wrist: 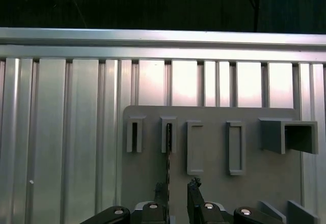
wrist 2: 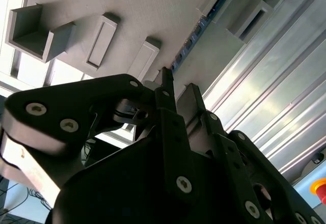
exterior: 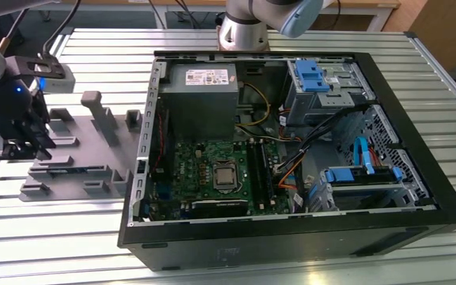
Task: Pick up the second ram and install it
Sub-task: 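Pick up the second ram and move it above second insertion slot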
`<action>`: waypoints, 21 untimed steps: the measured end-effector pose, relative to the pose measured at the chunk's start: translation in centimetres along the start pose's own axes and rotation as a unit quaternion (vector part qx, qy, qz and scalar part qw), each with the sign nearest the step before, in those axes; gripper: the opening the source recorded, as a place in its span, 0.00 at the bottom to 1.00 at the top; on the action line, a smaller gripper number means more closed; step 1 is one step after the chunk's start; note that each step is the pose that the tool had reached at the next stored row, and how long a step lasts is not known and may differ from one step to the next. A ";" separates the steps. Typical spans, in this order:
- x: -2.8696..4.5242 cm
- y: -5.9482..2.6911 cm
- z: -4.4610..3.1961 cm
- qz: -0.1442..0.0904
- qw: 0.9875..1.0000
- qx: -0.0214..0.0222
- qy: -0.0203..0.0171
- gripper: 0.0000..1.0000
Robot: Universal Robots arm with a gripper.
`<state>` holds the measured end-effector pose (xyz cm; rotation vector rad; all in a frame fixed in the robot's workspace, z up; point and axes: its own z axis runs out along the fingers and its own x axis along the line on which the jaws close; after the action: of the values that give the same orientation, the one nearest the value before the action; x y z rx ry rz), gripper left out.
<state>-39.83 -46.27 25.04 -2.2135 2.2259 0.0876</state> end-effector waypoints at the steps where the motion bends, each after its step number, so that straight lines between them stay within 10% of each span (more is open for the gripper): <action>1: 0.01 0.00 0.08 0.000 1.000 0.000 0.000 0.31; 21: 0.16 -0.04 0.88 0.000 1.000 0.000 0.000 0.31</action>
<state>-39.82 -46.40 24.15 -2.2135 2.2256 0.0873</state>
